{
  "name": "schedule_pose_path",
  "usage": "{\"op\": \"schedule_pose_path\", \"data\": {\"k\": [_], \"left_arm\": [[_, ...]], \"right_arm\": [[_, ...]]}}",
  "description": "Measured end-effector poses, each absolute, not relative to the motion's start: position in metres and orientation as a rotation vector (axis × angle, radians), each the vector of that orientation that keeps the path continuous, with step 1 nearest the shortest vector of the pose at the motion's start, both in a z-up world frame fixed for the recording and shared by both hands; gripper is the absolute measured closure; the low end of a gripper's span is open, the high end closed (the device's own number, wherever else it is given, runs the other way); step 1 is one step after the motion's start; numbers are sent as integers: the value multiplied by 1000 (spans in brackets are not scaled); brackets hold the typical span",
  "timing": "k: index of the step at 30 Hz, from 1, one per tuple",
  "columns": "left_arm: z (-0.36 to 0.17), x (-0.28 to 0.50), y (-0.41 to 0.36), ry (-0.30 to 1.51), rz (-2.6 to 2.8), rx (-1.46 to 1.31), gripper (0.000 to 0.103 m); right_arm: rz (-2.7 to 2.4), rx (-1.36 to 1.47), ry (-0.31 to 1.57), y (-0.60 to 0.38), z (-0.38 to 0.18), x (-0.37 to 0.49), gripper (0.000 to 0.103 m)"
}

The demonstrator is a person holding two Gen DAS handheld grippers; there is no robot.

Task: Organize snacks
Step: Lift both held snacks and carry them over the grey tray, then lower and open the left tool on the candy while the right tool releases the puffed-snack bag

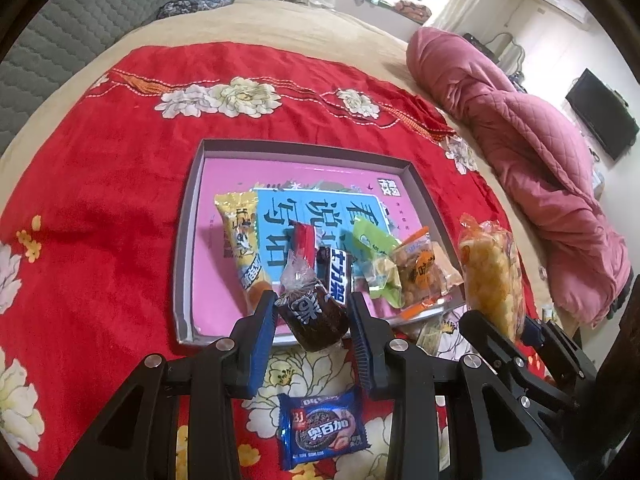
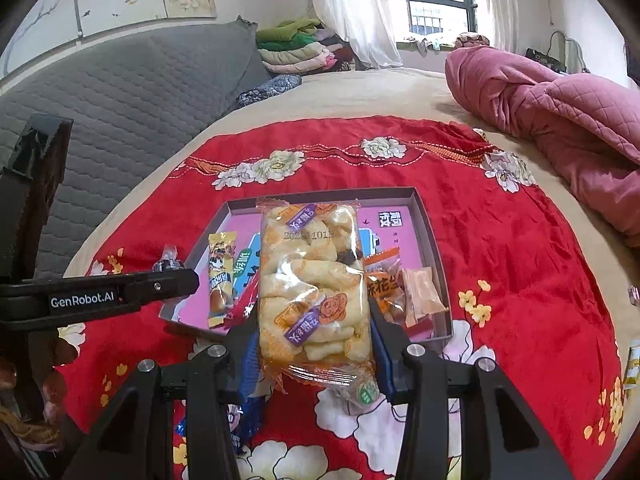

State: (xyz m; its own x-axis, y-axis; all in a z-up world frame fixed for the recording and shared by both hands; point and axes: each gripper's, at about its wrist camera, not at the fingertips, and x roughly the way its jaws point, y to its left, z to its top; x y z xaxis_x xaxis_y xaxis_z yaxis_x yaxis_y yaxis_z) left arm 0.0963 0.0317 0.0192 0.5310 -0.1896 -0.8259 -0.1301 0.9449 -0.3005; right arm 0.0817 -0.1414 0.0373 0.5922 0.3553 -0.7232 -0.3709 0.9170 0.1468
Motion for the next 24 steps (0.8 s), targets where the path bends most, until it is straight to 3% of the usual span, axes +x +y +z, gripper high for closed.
{"op": "schedule_pose_path", "data": {"k": [24], "left_arm": [[-12, 135, 33, 1066, -25, -358, 66]], "right_arm": [[399, -19, 887, -129, 12, 125, 57]]}}
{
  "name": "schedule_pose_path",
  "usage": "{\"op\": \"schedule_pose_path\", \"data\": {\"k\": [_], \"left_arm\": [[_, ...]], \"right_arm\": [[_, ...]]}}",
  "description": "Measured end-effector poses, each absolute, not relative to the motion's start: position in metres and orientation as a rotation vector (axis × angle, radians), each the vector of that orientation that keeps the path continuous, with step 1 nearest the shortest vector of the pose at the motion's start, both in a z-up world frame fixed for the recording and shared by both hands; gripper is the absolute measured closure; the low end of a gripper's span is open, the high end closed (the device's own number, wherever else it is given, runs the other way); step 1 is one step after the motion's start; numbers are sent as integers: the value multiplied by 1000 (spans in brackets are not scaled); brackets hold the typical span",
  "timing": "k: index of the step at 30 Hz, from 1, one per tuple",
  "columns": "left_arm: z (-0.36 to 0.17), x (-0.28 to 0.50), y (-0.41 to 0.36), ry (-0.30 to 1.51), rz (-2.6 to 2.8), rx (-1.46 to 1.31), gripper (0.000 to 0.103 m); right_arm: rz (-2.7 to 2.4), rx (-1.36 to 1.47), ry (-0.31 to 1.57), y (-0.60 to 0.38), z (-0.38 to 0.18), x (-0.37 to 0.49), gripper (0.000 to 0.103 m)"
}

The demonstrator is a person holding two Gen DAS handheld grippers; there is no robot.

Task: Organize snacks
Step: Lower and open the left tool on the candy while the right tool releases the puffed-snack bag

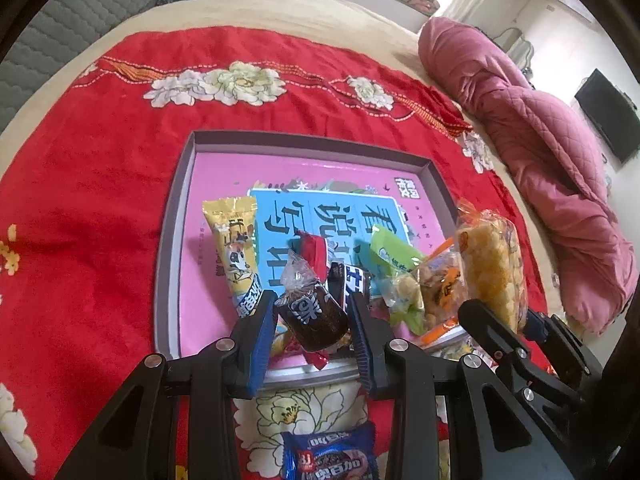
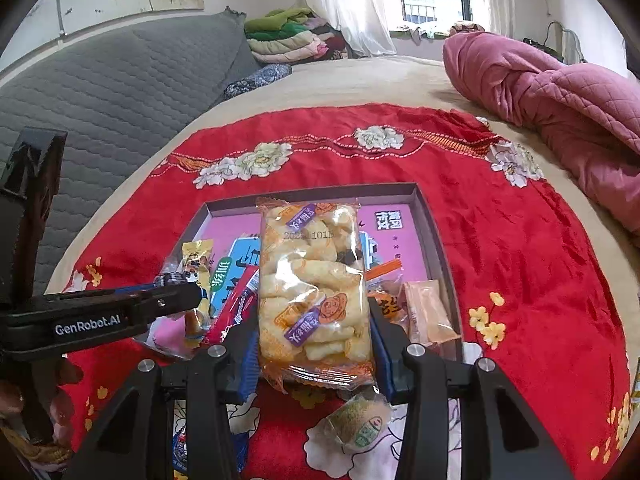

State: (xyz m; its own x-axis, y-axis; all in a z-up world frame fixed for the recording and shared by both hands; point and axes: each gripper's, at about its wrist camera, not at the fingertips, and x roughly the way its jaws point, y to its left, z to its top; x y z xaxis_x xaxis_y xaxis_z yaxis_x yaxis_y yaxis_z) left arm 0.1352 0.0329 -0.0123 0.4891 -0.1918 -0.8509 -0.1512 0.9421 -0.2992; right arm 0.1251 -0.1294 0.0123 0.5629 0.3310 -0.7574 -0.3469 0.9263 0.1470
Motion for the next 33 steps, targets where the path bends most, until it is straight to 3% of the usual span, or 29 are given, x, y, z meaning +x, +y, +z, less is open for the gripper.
{"op": "schedule_pose_path", "data": {"k": [12, 16, 18, 22, 33], "left_arm": [[-34, 143, 32, 1098, -23, -359, 65], [-32, 144, 34, 1090, -24, -367, 52], [-29, 143, 34, 1087, -26, -365, 52], [-22, 138, 37, 1077, -24, -372, 48], [0, 103, 43, 1079, -42, -375, 41]], "right_arm": [[393, -34, 952, -118, -17, 141, 57], [394, -29, 951, -118, -18, 142, 56], [399, -27, 940, -119, -15, 141, 56], [409, -6, 908, -122, -2, 137, 46], [398, 45, 883, -154, 20, 117, 39]]}}
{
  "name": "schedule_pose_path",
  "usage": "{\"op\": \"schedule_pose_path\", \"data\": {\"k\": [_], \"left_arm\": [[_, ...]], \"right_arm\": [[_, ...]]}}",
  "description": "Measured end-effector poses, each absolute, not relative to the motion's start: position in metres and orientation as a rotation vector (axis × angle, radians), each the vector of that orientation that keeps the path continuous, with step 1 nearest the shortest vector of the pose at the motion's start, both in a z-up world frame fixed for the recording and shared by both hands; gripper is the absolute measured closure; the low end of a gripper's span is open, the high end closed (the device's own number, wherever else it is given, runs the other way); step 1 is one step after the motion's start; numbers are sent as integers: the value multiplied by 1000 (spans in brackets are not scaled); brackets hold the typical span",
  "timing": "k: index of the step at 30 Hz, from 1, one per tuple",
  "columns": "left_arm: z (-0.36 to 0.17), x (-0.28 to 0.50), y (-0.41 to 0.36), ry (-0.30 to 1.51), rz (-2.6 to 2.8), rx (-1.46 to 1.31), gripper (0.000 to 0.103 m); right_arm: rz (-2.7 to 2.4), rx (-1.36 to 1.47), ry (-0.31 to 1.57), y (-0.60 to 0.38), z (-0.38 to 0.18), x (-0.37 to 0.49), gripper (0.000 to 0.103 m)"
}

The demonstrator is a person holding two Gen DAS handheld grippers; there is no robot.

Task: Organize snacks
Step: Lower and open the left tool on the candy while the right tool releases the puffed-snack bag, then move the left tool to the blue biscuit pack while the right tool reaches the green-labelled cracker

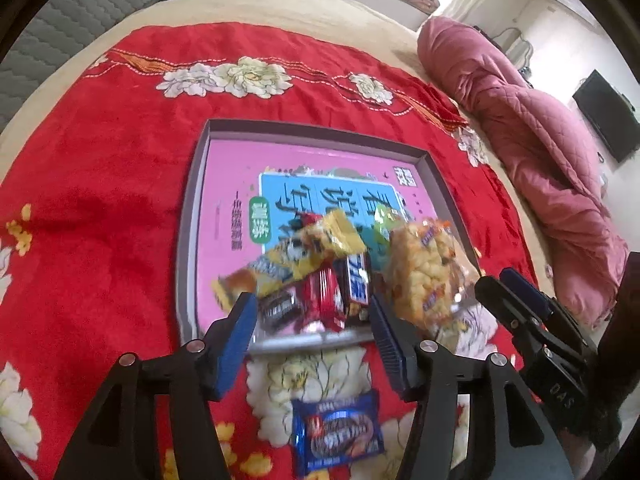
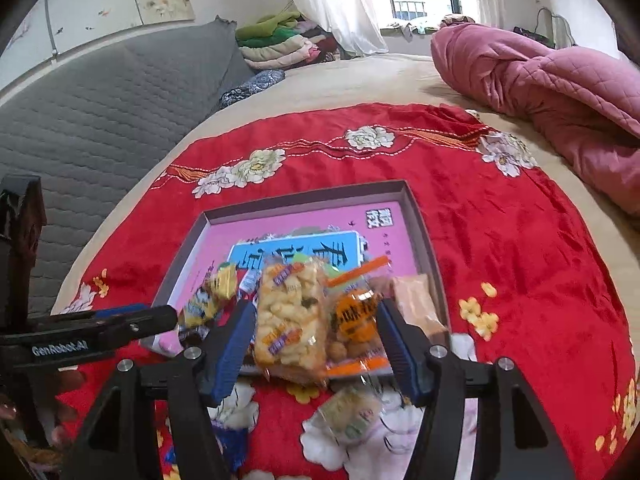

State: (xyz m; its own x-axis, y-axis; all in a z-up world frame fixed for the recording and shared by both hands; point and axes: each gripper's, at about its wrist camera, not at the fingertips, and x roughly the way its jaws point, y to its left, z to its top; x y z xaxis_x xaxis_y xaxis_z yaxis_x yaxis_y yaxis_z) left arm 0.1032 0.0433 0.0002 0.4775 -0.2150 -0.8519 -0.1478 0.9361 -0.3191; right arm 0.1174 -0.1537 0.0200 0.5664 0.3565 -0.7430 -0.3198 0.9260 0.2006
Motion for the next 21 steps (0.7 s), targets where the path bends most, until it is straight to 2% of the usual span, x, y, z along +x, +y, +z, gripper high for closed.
{"op": "schedule_pose_path", "data": {"k": [12, 21], "left_arm": [[-28, 53, 24, 1212, -77, -367, 33], [-43, 40, 1, 1276, -90, -338, 32]], "right_arm": [[410, -16, 952, -177, -1, 73, 31], [401, -55, 981, -178, -17, 64, 28]]}}
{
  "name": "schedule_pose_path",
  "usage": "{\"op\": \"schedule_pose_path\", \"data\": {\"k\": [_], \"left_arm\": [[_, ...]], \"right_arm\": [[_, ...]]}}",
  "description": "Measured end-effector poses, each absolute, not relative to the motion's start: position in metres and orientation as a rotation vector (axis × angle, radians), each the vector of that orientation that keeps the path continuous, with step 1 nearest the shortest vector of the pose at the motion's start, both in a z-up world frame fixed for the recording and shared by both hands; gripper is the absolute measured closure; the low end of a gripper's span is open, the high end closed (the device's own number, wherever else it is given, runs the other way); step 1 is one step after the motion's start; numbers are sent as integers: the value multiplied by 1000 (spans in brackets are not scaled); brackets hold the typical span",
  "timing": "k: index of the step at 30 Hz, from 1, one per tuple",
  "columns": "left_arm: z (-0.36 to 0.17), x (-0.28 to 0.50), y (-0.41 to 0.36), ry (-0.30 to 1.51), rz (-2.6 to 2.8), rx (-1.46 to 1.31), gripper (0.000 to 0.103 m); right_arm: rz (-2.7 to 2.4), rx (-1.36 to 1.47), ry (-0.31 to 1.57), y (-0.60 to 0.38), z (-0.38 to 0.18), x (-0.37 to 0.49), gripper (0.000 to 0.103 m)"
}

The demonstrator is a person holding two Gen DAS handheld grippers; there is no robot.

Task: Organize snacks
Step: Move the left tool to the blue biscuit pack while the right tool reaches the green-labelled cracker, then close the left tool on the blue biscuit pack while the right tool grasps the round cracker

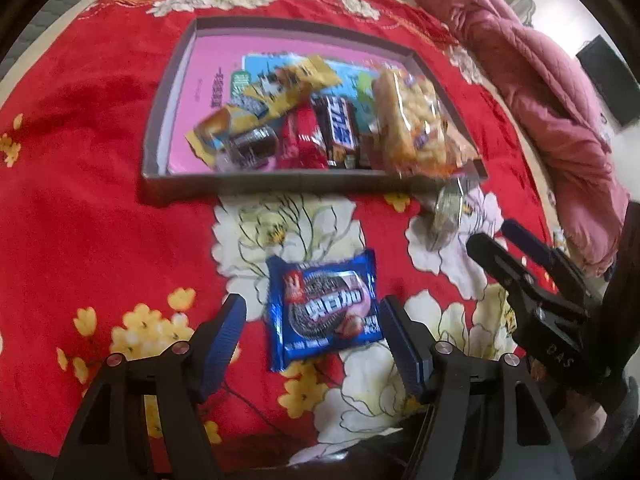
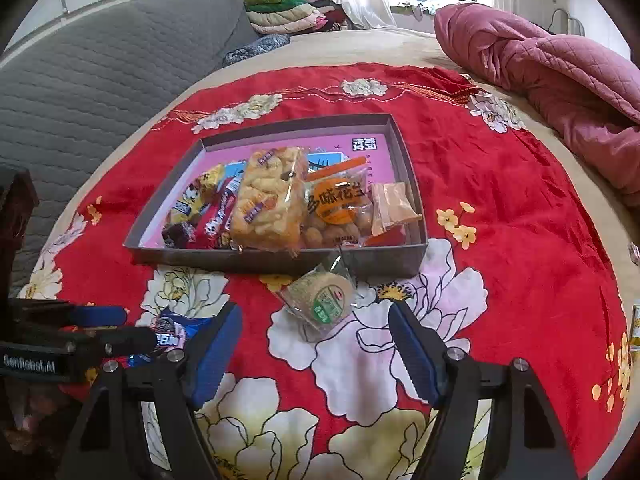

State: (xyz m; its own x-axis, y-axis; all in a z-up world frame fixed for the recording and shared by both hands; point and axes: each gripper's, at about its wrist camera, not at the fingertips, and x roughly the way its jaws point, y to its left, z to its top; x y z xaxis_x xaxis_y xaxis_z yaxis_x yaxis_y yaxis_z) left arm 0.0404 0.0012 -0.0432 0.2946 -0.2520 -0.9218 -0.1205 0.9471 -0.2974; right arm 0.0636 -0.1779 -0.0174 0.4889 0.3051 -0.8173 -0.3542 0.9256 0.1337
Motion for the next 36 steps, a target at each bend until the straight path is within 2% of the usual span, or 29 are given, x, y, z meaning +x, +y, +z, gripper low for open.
{"op": "schedule_pose_path", "data": {"k": [23, 27, 32, 34, 36], "left_arm": [[-77, 53, -28, 1326, -53, -283, 31], [-80, 57, -36, 1321, -44, -259, 31], [-82, 59, -46, 1310, -41, -202, 33], [-82, 59, -45, 1303, -53, -212, 47], [-80, 60, -43, 1298, -60, -214, 48]], "right_arm": [[389, -158, 1004, -169, -63, 99, 28], [400, -148, 1014, -169, -66, 101, 51], [419, -146, 1010, -170, -64, 98, 58], [430, -127, 1016, -171, -61, 96, 59], [436, -102, 1021, -173, -58, 92, 59]]}}
